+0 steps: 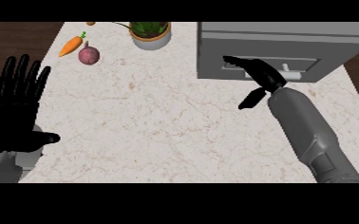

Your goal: Pick up the cup, place it into the drawer and close the drawer

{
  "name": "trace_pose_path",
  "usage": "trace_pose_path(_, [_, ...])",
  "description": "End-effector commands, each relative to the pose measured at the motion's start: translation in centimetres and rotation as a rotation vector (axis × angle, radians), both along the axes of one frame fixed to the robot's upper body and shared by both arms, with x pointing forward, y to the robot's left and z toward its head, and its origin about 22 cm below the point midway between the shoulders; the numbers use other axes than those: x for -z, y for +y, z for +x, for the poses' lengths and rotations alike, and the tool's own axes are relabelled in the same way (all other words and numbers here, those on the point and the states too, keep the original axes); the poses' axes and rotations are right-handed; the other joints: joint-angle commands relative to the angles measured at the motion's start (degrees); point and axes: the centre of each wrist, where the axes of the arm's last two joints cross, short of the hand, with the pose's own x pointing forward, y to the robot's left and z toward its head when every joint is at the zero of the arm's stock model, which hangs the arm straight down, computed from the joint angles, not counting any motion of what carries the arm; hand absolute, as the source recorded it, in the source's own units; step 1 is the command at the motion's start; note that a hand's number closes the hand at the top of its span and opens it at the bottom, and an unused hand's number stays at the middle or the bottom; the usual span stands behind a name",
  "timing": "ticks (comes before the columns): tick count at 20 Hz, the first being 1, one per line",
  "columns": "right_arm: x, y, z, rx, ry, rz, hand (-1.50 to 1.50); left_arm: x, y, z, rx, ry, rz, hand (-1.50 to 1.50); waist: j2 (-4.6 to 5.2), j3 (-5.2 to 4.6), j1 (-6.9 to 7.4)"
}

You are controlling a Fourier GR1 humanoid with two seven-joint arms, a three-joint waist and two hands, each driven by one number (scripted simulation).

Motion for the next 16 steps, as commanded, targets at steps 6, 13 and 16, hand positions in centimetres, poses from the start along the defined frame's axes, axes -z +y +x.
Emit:
trace_pose_path(6, [-2.9,-3.2,2.5,0.077,0.045,-0.046,-1.50,0.4,-0.1,1.1,0.031,0.000,-0.005,-1.50,1.81,0.34,1.71])
trace_pose_path(13, [-4.5,-5.9,2.8,0.093,0.050,-0.013,-1.50,1.5,-0.4,0.8,0.041,-0.011,0.023,-1.50,2.51,0.38,2.79])
trace_pose_path(16, [-5.0,-5.1,3.2,0.100,0.048,-0.007,-1.50,0.1,0.2,1.6,0.035,-0.021,0.025,-1.50,2.35,0.40,2.86])
